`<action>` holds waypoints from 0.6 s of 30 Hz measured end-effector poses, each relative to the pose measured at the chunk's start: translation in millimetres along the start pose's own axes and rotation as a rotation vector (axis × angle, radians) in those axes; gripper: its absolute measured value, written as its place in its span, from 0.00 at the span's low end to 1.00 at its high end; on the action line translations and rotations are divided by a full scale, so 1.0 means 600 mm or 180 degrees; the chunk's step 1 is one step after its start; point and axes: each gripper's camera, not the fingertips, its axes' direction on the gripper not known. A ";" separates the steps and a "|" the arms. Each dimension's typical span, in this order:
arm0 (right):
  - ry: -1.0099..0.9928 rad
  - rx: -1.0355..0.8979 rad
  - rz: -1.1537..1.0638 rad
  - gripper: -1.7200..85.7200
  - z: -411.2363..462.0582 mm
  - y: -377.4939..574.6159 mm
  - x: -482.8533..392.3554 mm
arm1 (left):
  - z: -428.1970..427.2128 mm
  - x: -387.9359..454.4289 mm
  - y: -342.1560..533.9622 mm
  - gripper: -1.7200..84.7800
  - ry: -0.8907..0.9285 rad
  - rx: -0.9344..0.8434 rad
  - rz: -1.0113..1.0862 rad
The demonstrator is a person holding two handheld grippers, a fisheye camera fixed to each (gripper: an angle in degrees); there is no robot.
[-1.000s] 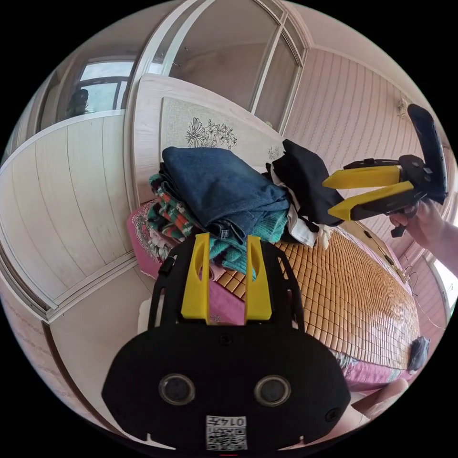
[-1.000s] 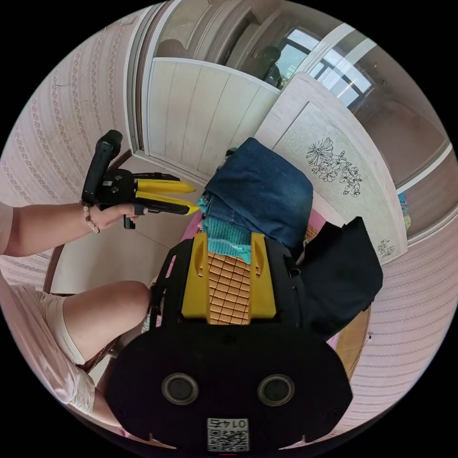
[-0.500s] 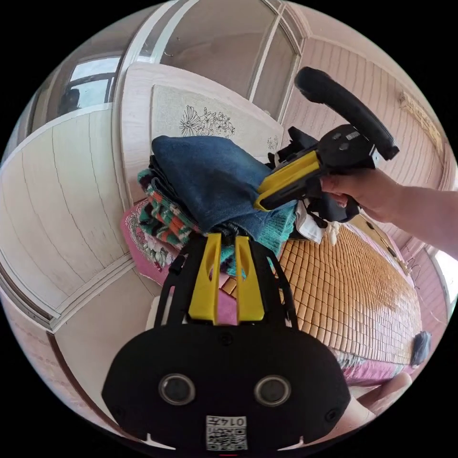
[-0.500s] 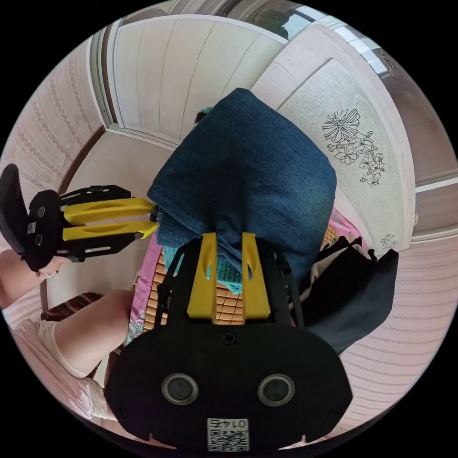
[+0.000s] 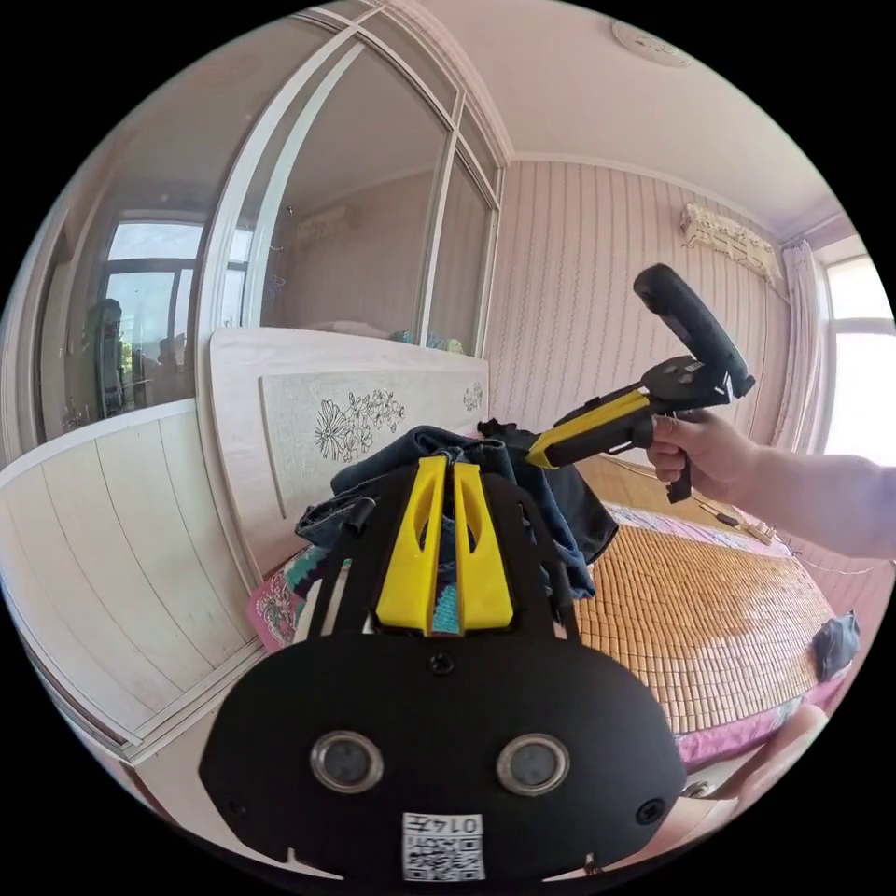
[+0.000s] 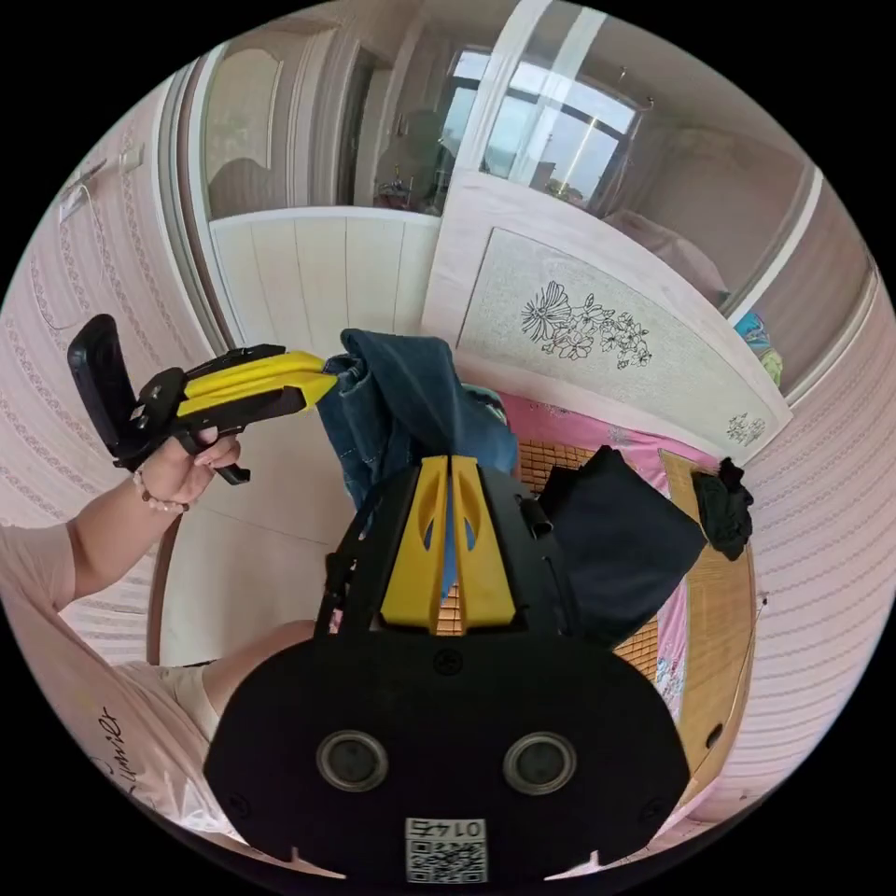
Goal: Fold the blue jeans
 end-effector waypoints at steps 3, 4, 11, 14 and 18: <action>-0.0212 0.0277 0.0196 0.01 -0.084 0.077 0.040 | -0.043 0.049 -0.055 0.01 0.0212 0.0118 0.0100; -0.0292 0.0375 0.0296 0.01 -0.113 0.113 0.057 | -0.047 0.061 -0.062 0.01 0.0252 0.0125 0.0127; -0.0324 0.1218 0.0979 0.01 -0.287 0.413 0.116 | -0.038 0.218 -0.092 0.01 0.1021 0.0198 0.0140; -0.0037 0.1161 0.1318 0.01 -0.315 0.580 0.103 | -0.032 0.283 -0.045 0.01 0.1326 0.0083 0.0268; -0.0043 0.0739 0.2005 0.01 -0.259 0.786 0.070 | 0.016 0.339 0.139 0.01 0.1319 -0.0625 0.0284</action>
